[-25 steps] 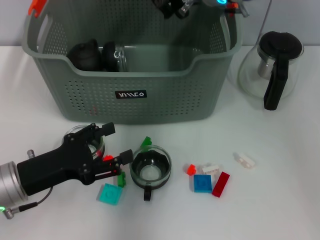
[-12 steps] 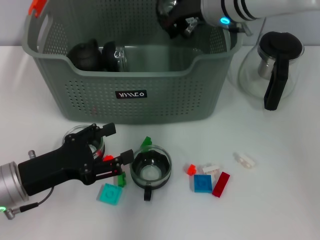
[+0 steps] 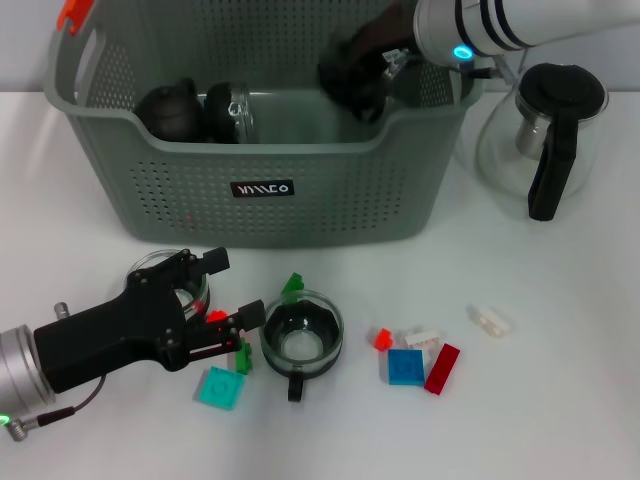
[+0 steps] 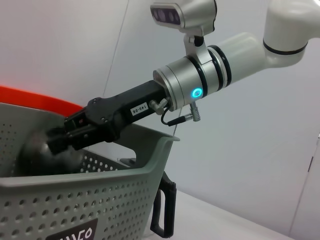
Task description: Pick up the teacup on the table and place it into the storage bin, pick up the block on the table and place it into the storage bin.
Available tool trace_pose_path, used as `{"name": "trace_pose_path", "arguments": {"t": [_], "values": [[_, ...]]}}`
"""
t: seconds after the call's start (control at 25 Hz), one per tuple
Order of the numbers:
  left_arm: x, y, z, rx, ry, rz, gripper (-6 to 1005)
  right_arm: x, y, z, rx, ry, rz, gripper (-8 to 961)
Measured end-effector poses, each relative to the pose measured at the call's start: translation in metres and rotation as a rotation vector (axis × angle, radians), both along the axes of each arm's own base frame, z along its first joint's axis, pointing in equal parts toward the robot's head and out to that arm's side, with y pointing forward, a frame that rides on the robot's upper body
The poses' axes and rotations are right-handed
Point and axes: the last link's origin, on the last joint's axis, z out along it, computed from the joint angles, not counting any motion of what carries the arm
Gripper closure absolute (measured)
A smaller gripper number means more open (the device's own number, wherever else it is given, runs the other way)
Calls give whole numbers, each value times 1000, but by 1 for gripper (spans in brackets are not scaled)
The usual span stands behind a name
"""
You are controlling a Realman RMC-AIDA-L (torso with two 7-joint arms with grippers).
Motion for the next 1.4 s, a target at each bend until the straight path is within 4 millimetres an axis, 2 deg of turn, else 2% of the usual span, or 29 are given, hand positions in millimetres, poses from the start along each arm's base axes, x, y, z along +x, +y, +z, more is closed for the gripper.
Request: {"name": "trace_pose_path", "arguments": {"t": [0.2,0.32,0.48,0.6,0.76,0.92,1.08,1.24,1.4], "values": [[0,0,0,0,0,1,131,-3,1,3,17,10,-2,612],[0,0,0,-1,-1,-1,132,-9,1,12,36,41,4,544],[0,-2,1,-4,-3,-2,132,-22,-2,28,45,100,34,397],[-1,-3,4,-12,-8,-1,133,-37,-12,46,20,195,72,291],[-3,-3,9,-25,-15,8,133,-51,-44,75,-75,361,193,161],[-5,-6,14,-17,-19,7,133,-40,-92,91,-248,460,364,160],[-5,-6,14,-19,-18,6,134,-15,-128,96,-401,454,426,159],[-6,-7,13,-27,-11,4,134,8,-152,93,-541,364,438,163],[-6,-8,11,-33,-10,6,135,30,-163,87,-586,292,435,167]]}}
